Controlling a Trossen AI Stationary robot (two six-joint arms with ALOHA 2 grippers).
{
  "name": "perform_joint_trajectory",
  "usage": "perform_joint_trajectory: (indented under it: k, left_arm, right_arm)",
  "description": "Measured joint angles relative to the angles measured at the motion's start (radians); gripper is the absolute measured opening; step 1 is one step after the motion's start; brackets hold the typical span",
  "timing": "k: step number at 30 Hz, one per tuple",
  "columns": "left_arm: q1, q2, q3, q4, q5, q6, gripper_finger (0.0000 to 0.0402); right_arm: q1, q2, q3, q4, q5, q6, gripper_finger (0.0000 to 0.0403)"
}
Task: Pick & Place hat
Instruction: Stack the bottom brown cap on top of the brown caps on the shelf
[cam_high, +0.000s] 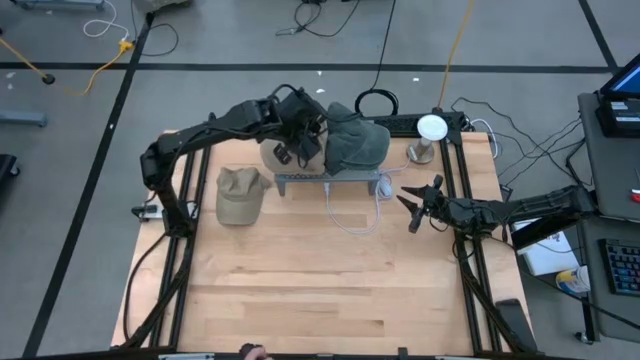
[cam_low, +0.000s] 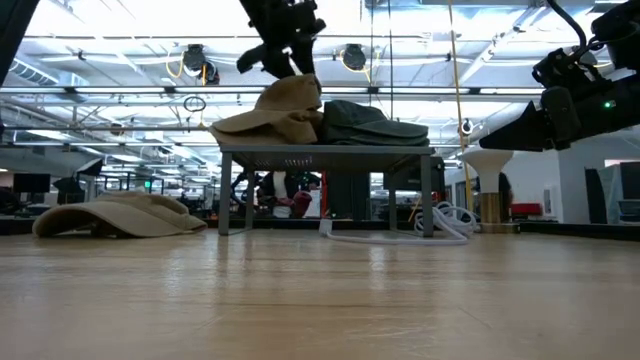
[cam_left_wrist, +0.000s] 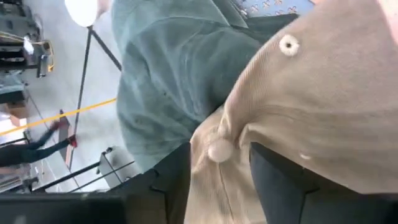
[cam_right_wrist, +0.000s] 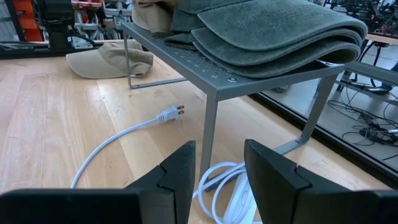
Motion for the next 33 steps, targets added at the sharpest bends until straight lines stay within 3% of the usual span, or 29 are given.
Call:
perform_joint_trajectory:
  k: [7, 13, 21, 28, 33]
  left_arm:
    - [0.0, -0.06, 0.0, 0.001, -0.003, -0.142, 0.0199]
    - [0.007, -0.126, 0.001, -0.057, -0.027, -0.528, 0.0199]
    - [0.014, -0.197, 0.001, -0.354, -0.056, -0.901, 0.0191]
    - [0.042, -0.243, 0.001, -0.613, -0.051, -0.984, 0.0191]
    - [0.089, -0.279, -0.007, -0.64, -0.051, -0.994, 0.0191]
  right_arm:
    - [0.0, 0.0, 0.0, 0.0, 0.001, 0.0, 0.013]
    - [0.0, 0.0, 0.0, 0.0, 0.001, 0.0, 0.013]
    - [0.0, 0.0, 0.0, 0.0, 0.001, 0.0, 0.013]
    - [0.0, 0.0, 0.0, 0.0, 0.001, 0.0, 0.013]
    - [0.0, 0.0, 0.0, 0.0, 0.001, 0.0, 0.013]
